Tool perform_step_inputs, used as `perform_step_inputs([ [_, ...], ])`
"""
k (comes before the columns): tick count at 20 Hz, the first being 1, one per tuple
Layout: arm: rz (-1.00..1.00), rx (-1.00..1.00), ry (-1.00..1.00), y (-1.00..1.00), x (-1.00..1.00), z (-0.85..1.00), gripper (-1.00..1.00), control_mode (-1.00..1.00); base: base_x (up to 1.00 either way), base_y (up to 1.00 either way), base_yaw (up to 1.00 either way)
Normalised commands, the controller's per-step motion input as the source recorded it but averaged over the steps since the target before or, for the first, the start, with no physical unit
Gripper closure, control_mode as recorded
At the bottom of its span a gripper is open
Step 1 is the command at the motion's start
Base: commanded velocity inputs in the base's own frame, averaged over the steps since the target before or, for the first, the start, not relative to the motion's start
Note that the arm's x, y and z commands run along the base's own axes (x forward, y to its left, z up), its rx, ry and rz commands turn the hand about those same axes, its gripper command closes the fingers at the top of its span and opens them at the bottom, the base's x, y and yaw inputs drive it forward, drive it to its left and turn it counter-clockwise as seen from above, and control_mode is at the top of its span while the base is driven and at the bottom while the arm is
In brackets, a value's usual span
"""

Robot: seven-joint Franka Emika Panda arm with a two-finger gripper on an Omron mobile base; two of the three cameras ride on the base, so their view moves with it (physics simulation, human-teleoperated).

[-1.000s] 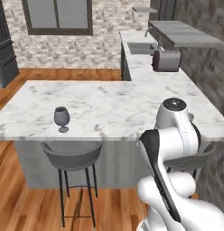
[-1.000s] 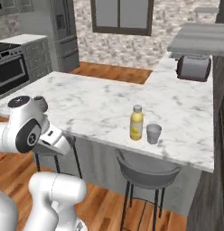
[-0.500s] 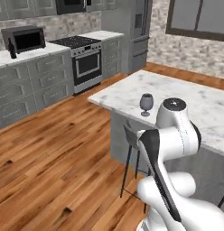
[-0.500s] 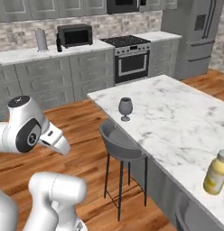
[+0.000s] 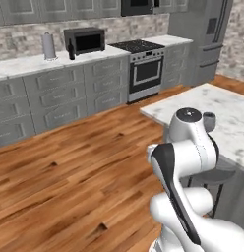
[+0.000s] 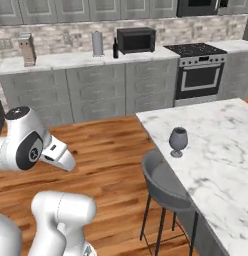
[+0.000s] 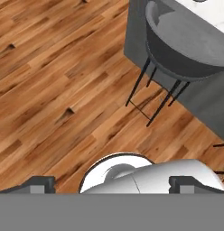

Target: There is a wine glass and glass cup on the dining counter. Place the wine bottle next to the wine glass and the juice bottle next to the glass cup.

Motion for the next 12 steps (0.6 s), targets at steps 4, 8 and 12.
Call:
perform_step_inputs([
  [4, 0.0, 0.0, 0.0, 0.0, 0.0, 0.0, -1.0, 1.0, 0.93, -0.03, 0.18],
  [8, 0.0, 0.0, 0.0, 0.0, 0.0, 0.0, -1.0, 1.0, 0.94, -0.02, 0.17],
  [12, 0.0, 0.0, 0.0, 0.0, 0.0, 0.0, -1.0, 1.0, 0.94, 0.0, 0.14],
])
